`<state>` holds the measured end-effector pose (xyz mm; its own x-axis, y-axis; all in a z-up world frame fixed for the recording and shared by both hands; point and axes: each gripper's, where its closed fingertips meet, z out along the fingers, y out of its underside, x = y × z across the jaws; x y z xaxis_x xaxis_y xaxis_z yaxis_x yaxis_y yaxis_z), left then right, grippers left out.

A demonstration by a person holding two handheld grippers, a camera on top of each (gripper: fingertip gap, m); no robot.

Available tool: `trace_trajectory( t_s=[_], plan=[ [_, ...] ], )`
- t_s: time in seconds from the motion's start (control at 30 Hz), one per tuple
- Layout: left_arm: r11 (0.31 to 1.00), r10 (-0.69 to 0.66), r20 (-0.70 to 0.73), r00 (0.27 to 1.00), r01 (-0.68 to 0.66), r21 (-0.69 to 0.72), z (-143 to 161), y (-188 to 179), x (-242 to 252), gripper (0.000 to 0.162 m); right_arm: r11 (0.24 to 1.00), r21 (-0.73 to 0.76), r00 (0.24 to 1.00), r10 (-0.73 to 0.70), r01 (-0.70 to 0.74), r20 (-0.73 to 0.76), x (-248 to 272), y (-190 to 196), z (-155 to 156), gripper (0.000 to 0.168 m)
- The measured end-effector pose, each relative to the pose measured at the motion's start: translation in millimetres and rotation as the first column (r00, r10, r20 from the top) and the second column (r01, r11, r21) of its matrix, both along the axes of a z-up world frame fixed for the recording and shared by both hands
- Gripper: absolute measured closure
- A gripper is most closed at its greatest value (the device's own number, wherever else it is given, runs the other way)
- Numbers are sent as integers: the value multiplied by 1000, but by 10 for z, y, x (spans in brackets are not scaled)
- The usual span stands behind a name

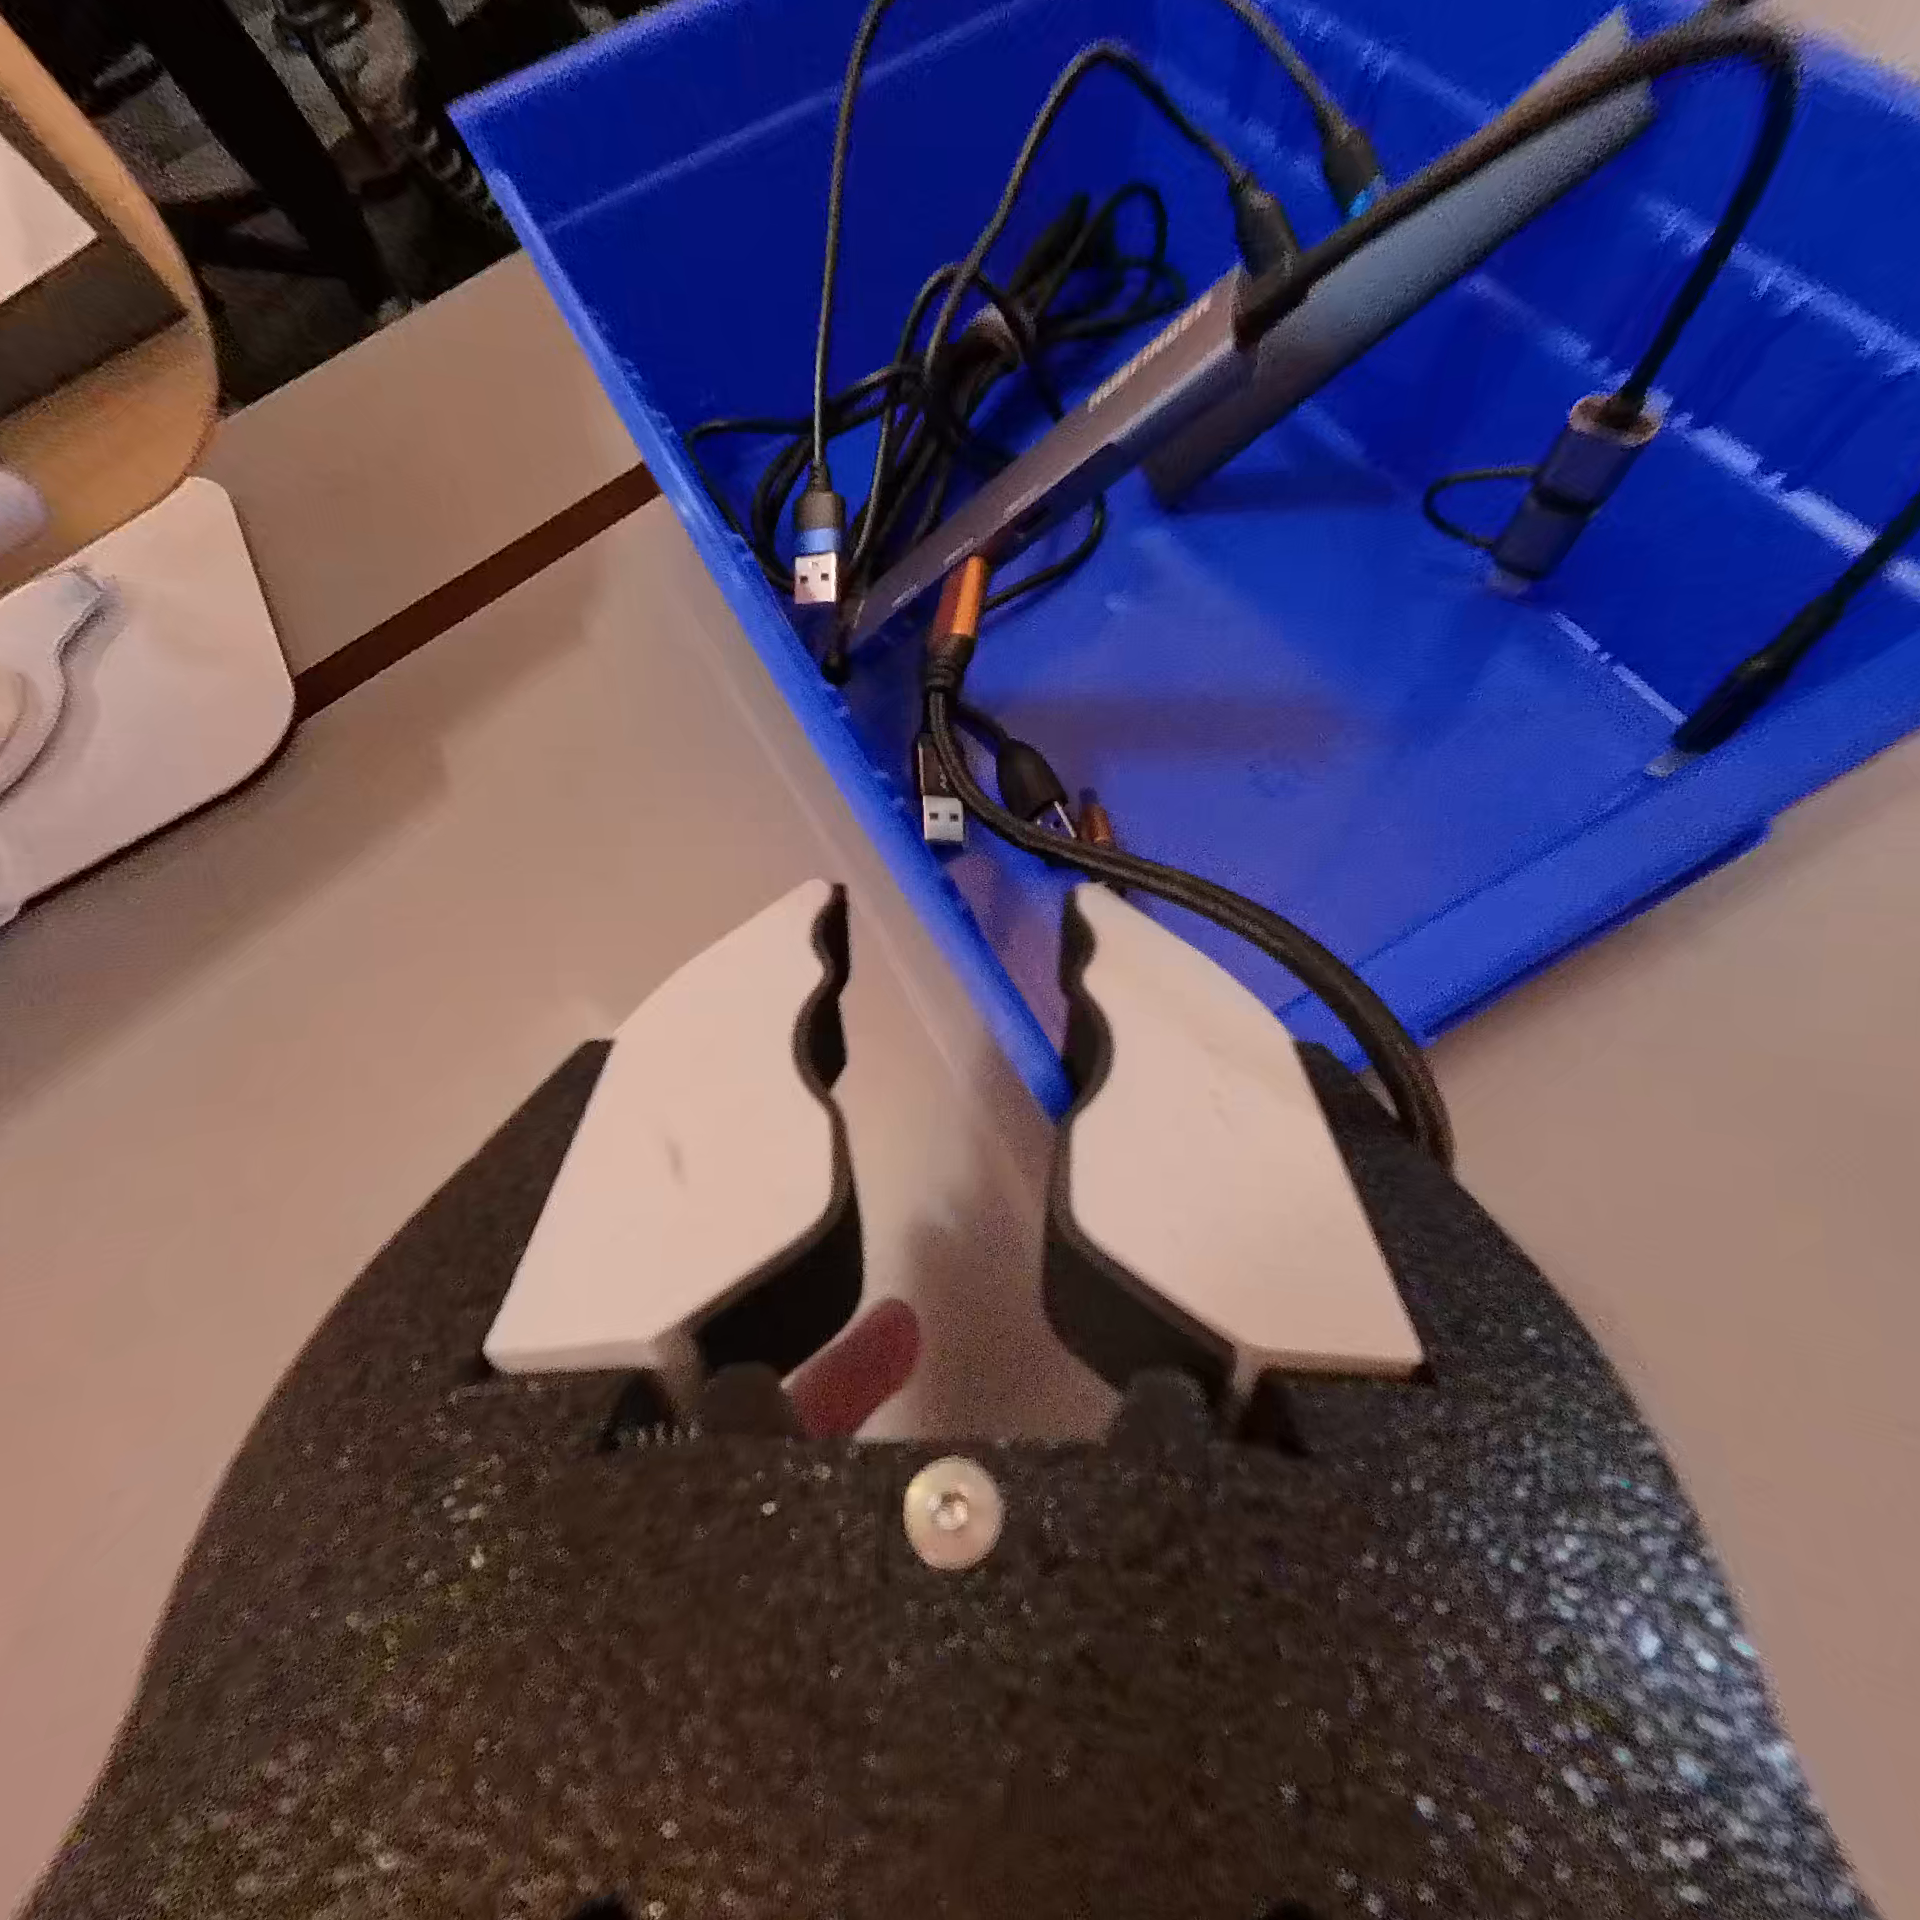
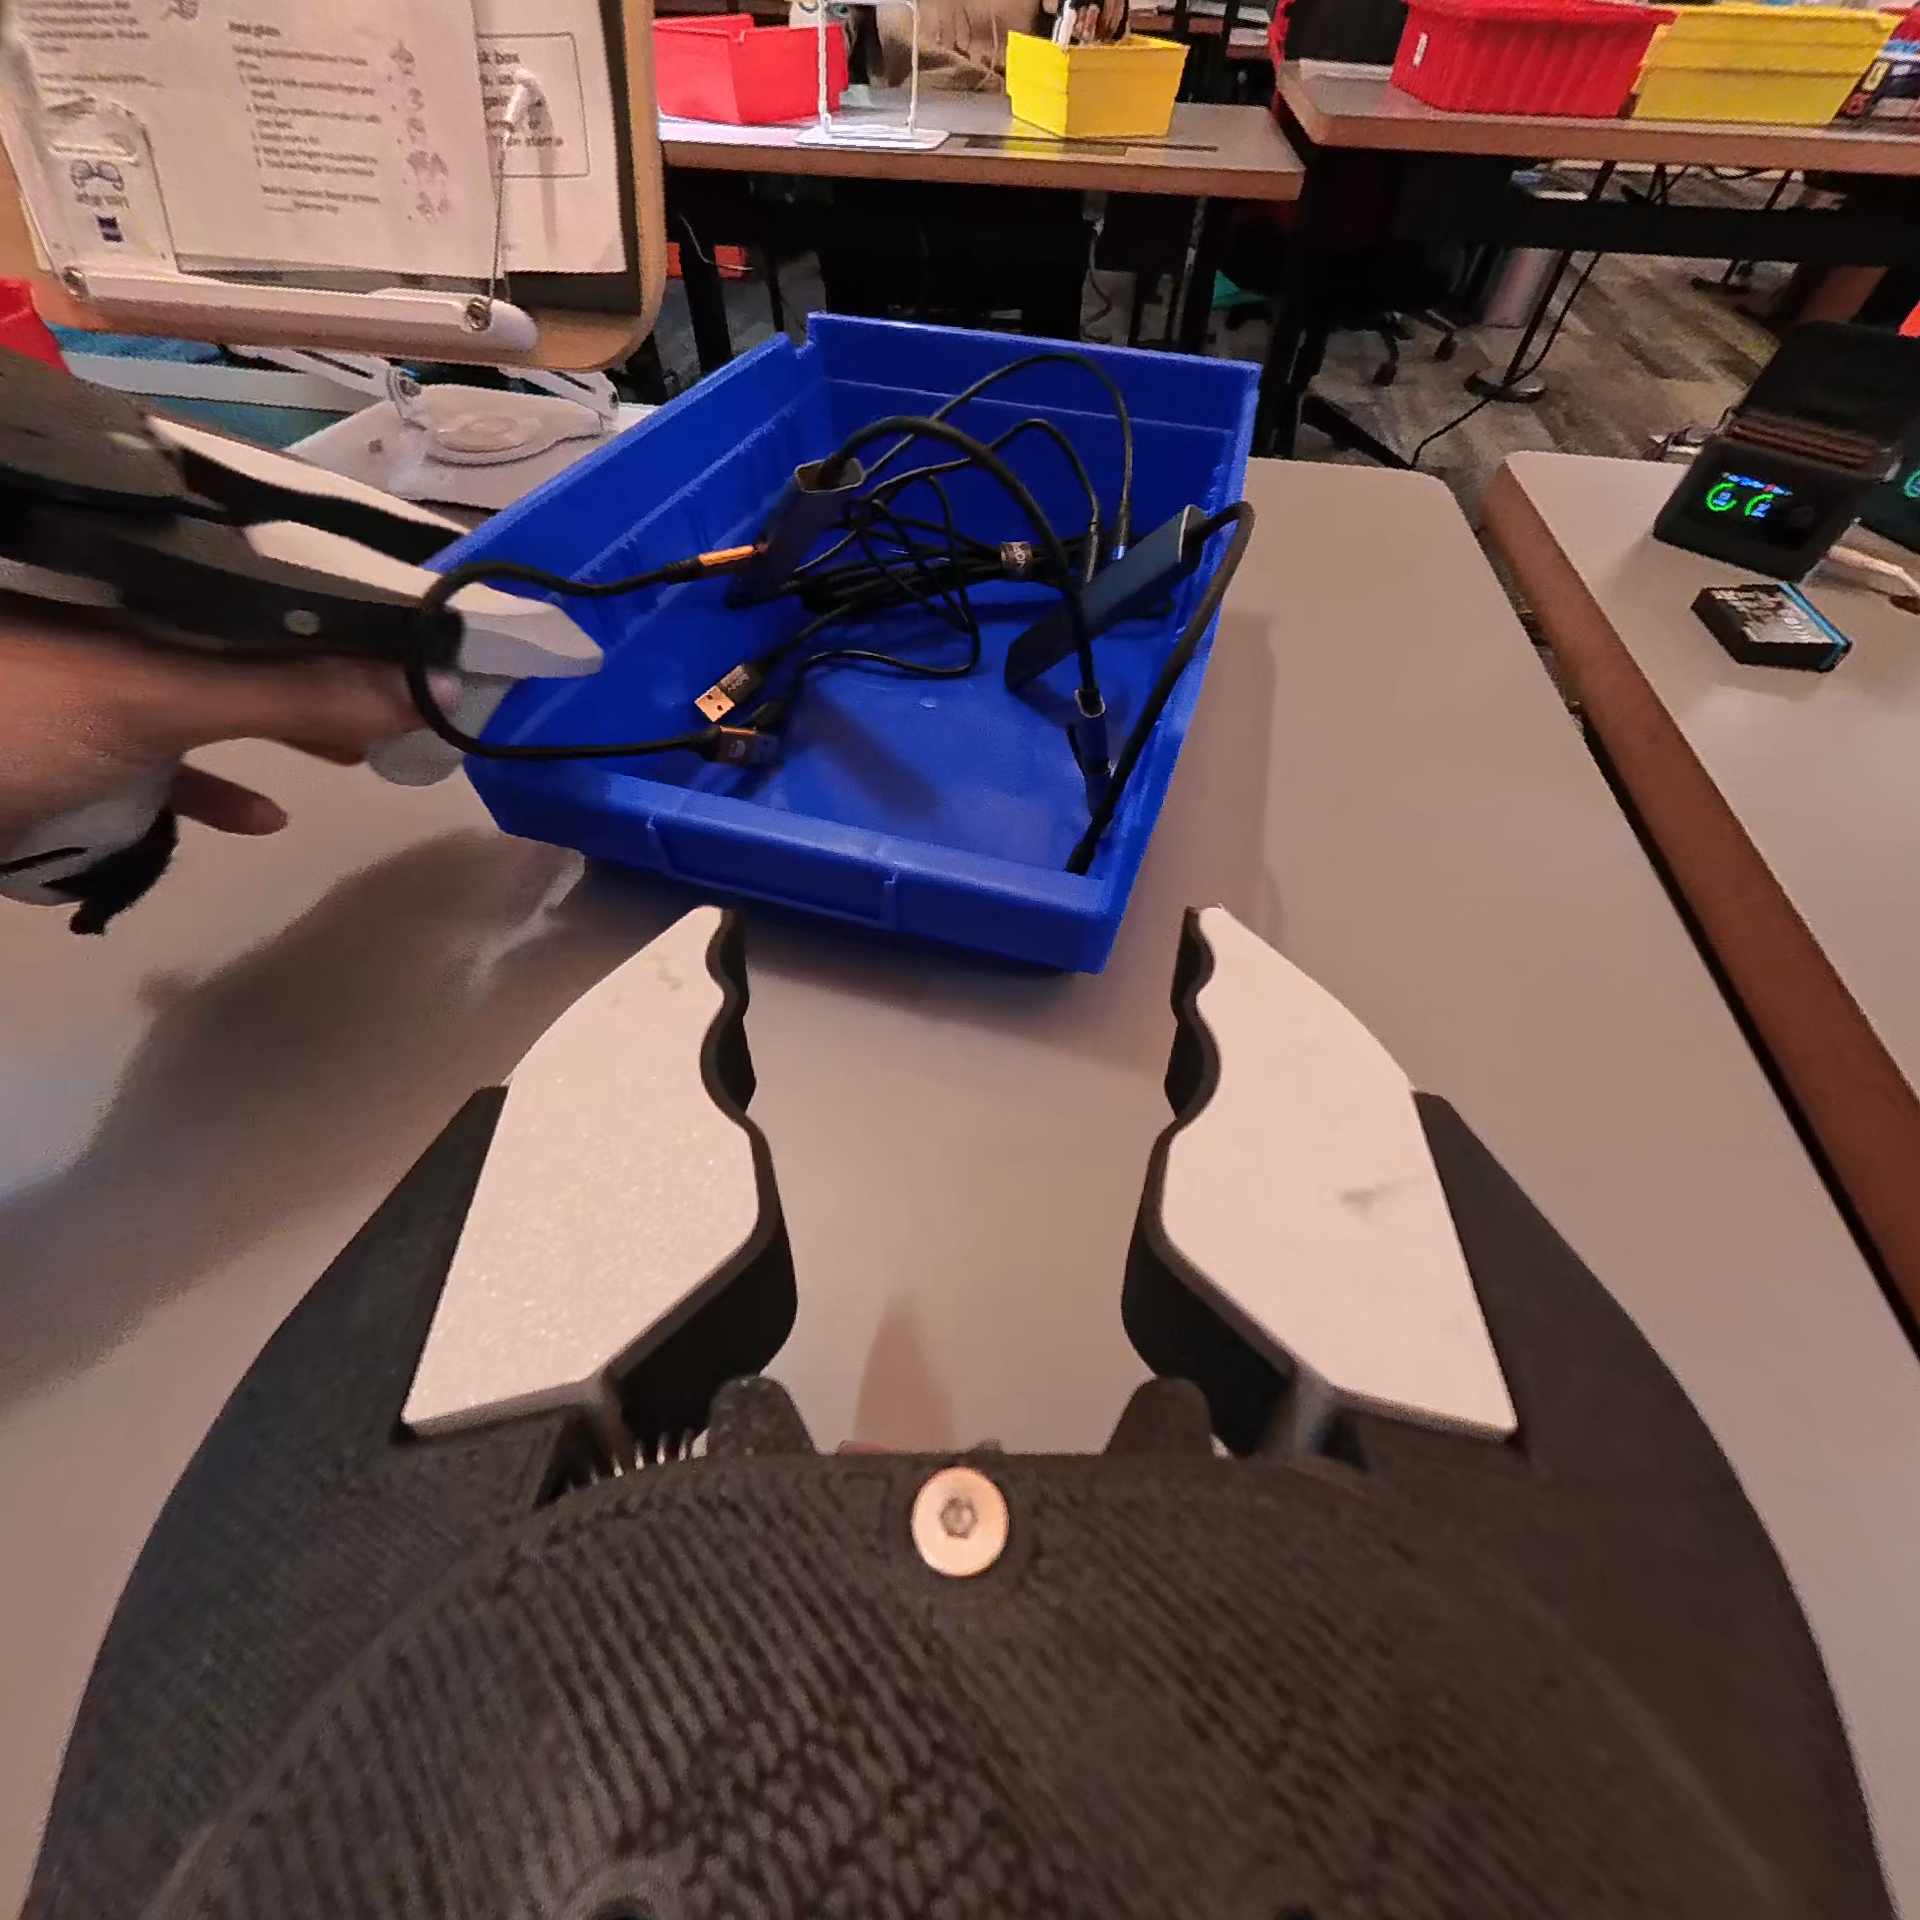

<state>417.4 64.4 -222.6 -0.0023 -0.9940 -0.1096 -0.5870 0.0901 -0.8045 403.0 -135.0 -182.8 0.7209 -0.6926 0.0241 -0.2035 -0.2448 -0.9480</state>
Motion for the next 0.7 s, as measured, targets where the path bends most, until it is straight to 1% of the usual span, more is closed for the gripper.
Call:
trace_trajectory(
  t_s=[0.07,0.13,0.23,0.37,0.53,0.6,0.7],
  plan=[
    [999,3,-38,999,-2,32,-71,1,39,138,1000,-10,1000,-3,3,8,-10,16,5,88],
    [999,46,-18,999,-45,26,-65,75,60,149,1000,-23,1000,-8,8,18,-18,18,22,87],
    [997,68,-2,998,-68,19,-60,231,1,154,1000,-22,1000,-1,2,25,-46,30,66,88],
    [999,36,1,999,-36,13,-61,425,-271,156,1000,-9,1000,4,-4,16,-79,46,130,89],
    [999,-52,12,999,52,3,-52,634,-940,154,1000,1,998,4,-4,63,-153,100,293,91],
    [994,-107,5,994,107,9,-51,703,-1323,153,1000,18,995,3,-5,105,-217,151,426,93],
    [986,-149,-47,988,153,72,-55,867,-2003,154,998,36,988,45,-51,145,-396,319,590,91]
  ],
)
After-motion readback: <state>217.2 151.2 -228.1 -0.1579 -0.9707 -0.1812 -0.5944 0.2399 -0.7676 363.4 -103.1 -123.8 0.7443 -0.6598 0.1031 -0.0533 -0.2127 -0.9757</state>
